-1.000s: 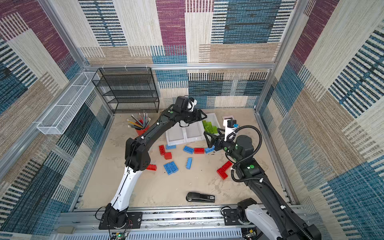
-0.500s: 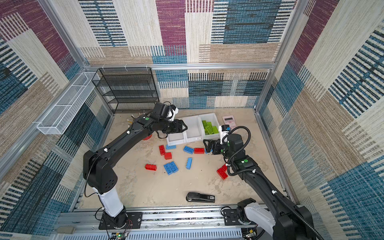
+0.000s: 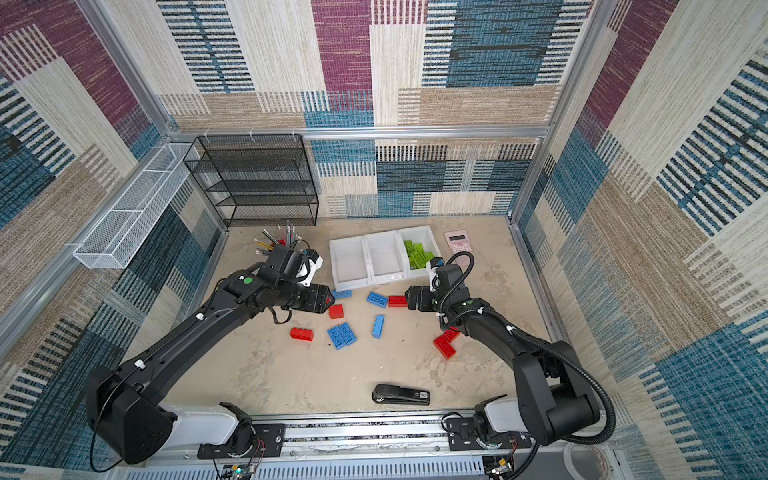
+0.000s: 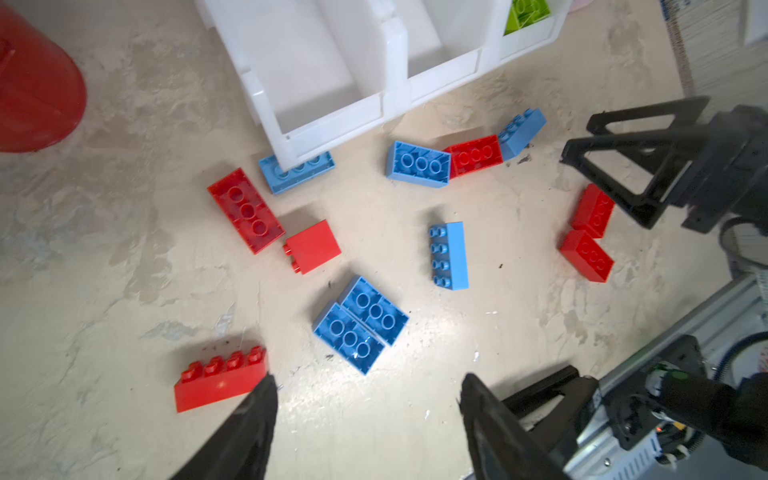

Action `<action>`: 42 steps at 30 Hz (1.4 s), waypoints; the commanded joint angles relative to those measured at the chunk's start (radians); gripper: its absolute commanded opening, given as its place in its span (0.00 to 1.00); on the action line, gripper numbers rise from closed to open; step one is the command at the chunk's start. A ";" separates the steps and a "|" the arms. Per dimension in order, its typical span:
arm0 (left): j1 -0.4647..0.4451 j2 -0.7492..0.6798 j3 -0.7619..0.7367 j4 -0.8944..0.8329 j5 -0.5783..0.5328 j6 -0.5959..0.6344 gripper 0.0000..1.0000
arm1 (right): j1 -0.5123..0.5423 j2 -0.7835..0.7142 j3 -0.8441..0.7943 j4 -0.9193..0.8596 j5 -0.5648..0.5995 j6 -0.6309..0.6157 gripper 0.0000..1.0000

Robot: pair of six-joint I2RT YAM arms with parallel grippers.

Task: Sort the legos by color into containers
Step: 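Lower the right gripper onto the blue brick beside a red brick and grasp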

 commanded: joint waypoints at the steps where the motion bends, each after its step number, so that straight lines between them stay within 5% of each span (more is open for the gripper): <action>1: 0.011 -0.037 -0.055 -0.011 -0.026 0.049 0.71 | 0.000 0.056 0.034 -0.009 0.068 -0.048 1.00; 24: 0.037 -0.027 -0.129 0.045 0.055 0.039 0.70 | 0.000 0.342 0.198 -0.112 0.168 -0.130 0.92; 42: 0.043 -0.019 -0.130 0.047 0.068 0.031 0.70 | 0.000 0.193 0.153 -0.142 0.199 -0.052 0.90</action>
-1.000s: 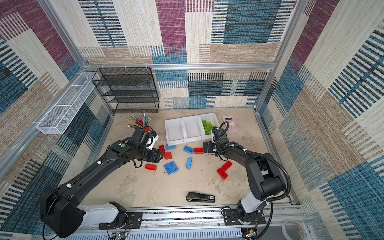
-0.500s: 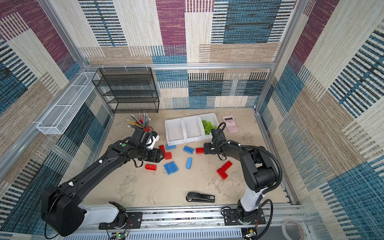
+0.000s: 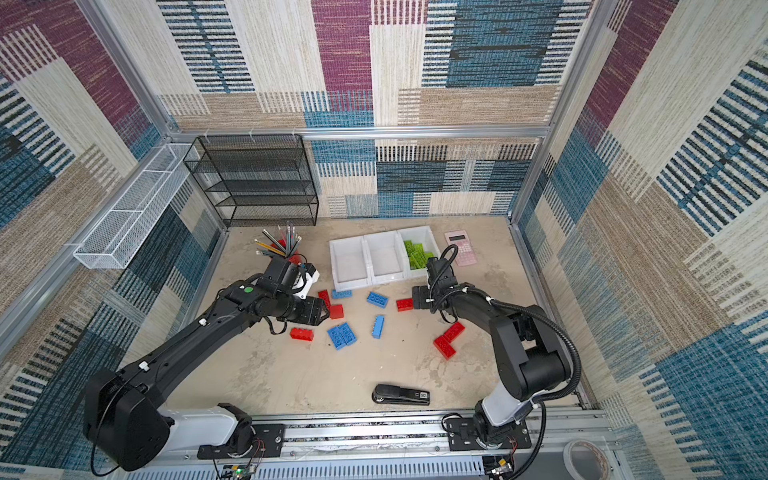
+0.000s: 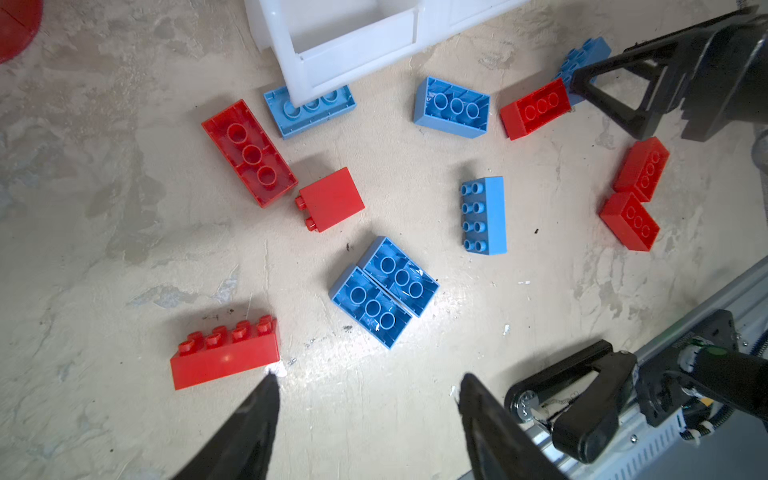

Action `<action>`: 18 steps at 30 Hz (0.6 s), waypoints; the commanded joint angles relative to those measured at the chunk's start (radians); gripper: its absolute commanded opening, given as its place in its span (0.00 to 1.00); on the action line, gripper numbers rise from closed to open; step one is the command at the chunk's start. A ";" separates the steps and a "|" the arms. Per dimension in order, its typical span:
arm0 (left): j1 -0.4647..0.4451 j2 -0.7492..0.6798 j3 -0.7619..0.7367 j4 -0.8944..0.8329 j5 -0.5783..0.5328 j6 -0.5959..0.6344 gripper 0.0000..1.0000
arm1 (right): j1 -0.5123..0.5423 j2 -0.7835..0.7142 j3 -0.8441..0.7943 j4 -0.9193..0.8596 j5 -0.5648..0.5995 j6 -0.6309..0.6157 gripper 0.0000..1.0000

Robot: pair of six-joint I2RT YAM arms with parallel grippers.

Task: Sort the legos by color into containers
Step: 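Lower the right gripper onto the blue brick beside a red brick and grasp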

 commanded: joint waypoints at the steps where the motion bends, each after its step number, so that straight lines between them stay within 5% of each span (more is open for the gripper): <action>1: 0.002 -0.001 -0.004 0.017 0.010 -0.001 0.70 | 0.000 -0.026 0.005 -0.004 -0.002 0.049 0.89; 7: 0.003 -0.005 -0.006 0.015 0.013 -0.002 0.70 | 0.000 0.021 0.036 -0.018 0.015 0.109 0.79; 18: 0.002 -0.018 -0.018 0.020 0.013 -0.004 0.70 | 0.000 0.107 0.053 -0.028 0.102 0.127 0.81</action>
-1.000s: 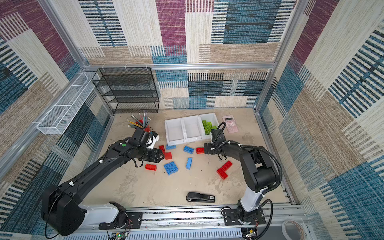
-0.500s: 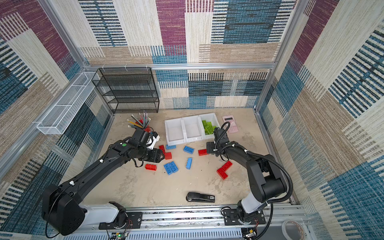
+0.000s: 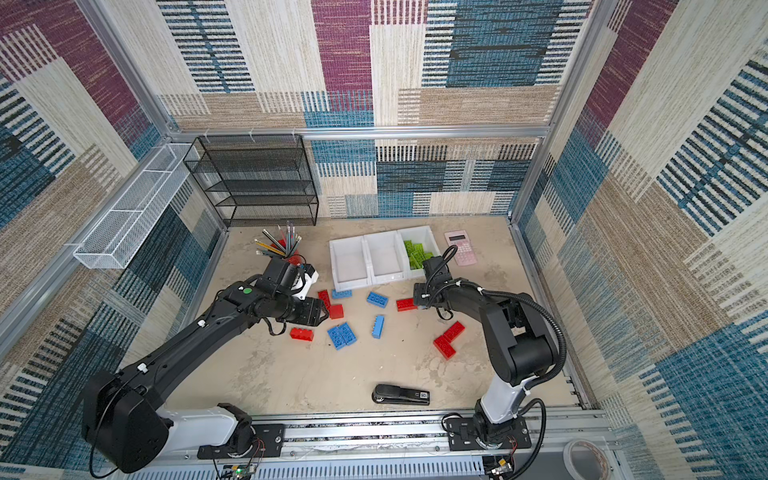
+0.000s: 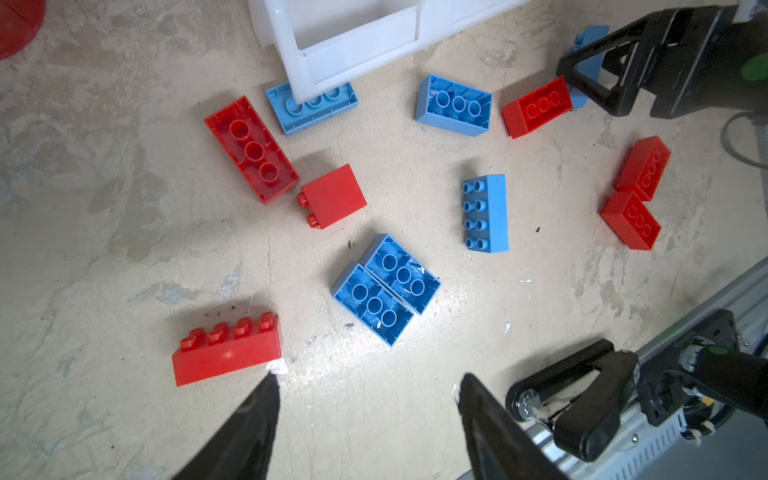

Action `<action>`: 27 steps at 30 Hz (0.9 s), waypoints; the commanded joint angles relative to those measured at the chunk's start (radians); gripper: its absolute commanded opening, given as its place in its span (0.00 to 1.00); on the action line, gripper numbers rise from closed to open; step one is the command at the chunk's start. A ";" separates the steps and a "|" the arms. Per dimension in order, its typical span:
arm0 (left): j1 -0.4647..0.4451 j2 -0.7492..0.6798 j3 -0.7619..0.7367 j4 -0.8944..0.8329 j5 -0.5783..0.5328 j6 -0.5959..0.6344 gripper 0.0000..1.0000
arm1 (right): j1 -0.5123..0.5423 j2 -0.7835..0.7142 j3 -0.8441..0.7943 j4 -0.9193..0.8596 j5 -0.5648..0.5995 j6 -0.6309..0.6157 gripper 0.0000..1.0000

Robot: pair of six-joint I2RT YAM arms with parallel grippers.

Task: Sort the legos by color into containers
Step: 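Lower the right gripper onto the blue brick beside a red brick and grasp, then lift the blue brick with the right gripper and drop it into the middle compartment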

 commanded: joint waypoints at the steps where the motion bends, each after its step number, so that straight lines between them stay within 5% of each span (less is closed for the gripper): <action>1: 0.000 -0.007 -0.006 0.021 0.016 -0.005 0.70 | 0.000 -0.015 -0.021 -0.006 0.045 0.012 0.81; 10: 0.006 0.008 0.002 0.018 0.040 -0.010 0.70 | -0.003 -0.043 -0.054 -0.004 0.028 0.011 0.72; 27: 0.007 0.003 -0.002 0.016 0.021 -0.010 0.70 | -0.005 -0.020 -0.018 0.001 -0.017 -0.014 0.31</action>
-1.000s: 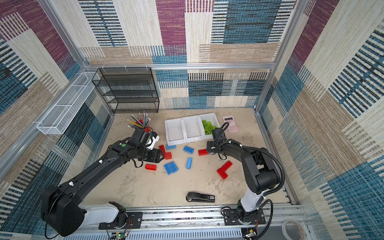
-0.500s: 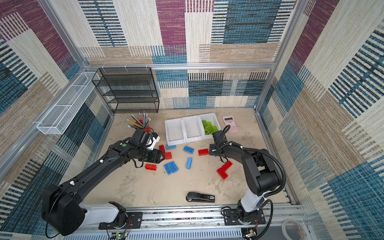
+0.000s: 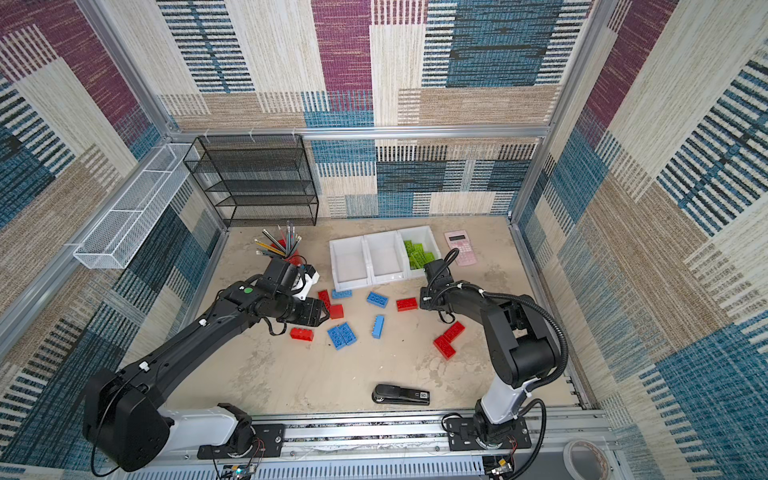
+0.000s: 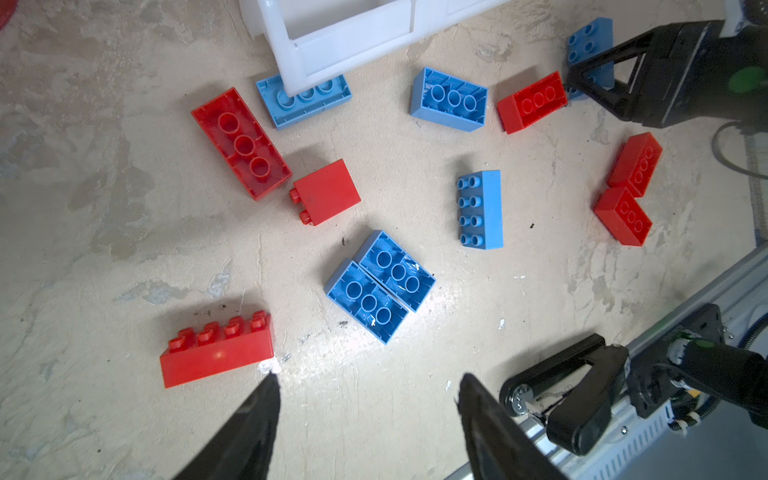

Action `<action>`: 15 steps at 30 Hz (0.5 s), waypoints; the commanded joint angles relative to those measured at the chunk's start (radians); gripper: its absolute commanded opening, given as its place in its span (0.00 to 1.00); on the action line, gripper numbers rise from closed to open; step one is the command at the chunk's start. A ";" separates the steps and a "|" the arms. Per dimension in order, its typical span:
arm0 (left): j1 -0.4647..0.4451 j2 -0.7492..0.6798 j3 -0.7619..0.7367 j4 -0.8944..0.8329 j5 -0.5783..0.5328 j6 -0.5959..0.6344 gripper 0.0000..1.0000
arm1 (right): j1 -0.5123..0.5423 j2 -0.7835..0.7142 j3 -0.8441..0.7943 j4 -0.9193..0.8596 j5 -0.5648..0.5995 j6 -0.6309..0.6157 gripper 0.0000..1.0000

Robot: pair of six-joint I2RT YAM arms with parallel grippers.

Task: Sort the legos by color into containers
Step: 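Lift the blue brick with the right gripper and drop it into the middle compartment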

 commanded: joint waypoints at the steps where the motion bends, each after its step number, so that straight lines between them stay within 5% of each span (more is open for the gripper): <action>1: 0.002 -0.004 0.000 0.016 -0.005 -0.007 0.70 | 0.001 -0.009 0.011 0.009 -0.019 -0.015 0.30; 15: 0.003 -0.002 0.000 0.014 -0.012 -0.007 0.69 | 0.018 -0.140 0.037 0.000 -0.101 -0.043 0.24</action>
